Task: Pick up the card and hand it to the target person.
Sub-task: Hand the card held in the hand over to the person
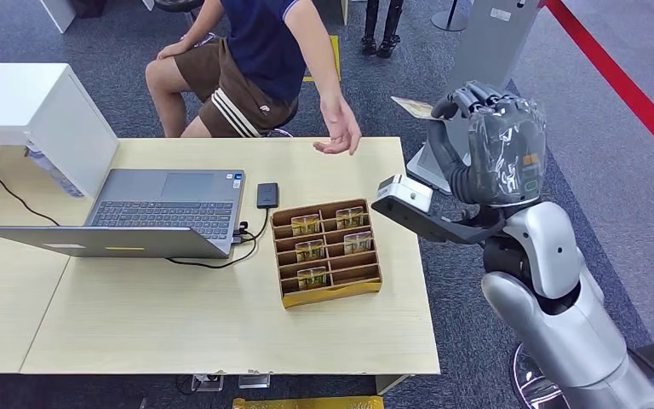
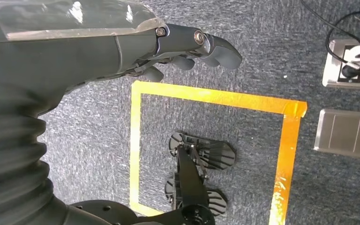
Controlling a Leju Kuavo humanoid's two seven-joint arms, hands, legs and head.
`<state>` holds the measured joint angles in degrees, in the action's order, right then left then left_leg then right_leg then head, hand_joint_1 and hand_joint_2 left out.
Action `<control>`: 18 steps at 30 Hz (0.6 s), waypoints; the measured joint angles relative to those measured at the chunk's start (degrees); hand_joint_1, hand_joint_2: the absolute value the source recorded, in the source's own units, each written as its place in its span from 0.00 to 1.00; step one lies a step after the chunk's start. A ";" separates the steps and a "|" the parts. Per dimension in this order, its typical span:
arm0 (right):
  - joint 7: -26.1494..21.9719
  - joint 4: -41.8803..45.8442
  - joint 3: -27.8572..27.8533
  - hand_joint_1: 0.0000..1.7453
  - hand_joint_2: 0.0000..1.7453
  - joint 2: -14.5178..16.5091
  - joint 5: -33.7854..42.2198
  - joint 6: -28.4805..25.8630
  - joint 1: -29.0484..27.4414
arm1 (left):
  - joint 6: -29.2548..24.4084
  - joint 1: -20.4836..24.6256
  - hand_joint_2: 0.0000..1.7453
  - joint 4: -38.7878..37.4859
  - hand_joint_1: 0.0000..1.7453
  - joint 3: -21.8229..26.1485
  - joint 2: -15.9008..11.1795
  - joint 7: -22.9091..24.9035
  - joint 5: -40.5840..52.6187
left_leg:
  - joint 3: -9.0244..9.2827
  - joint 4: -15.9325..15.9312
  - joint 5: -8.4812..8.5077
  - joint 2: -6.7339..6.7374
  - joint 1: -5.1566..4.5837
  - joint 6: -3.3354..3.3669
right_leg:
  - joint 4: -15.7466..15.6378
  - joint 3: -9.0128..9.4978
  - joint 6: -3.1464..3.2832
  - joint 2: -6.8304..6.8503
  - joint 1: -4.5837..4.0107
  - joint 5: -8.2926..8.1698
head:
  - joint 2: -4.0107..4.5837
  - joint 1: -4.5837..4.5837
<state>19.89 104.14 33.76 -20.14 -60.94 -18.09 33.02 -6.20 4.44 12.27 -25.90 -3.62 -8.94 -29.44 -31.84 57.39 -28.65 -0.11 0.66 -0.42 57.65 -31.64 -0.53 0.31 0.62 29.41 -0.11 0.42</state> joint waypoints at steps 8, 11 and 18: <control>-2.86 -17.80 1.13 0.81 1.00 4.94 -0.06 -8.19 1.56 | -0.26 0.50 1.00 0.02 0.00 -1.35 0.19 0.26 -0.03 | -0.04 0.00 0.00 -0.01 0.00 0.00 | 0.01 -0.06 0.00 0.01 0.00 0.00 | 0.00 -0.07; -3.51 -22.32 1.51 0.81 1.00 6.46 0.99 -8.53 1.99 | -0.36 0.48 1.00 0.02 0.00 -1.73 0.22 0.26 -0.08 | -0.05 0.00 0.00 -0.01 0.00 0.00 | 0.01 -0.09 0.00 0.01 -0.01 0.00 | 0.00 -0.10; -4.43 -28.91 2.49 0.81 1.00 8.80 3.13 -9.35 2.55 | -0.11 0.34 1.00 0.02 0.00 -2.38 0.23 0.16 -0.48 | -0.07 0.00 0.00 0.00 0.00 0.00 | 0.01 -0.11 0.00 0.00 0.00 0.00 | 0.00 -0.05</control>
<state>15.46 75.23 36.24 -11.33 -57.81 -27.44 35.57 -6.31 4.78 12.28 -28.28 -3.39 -8.78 -29.92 -31.91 57.39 -28.64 -0.11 0.66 -0.42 57.66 -31.75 -0.53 0.31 0.61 29.41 -0.11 0.37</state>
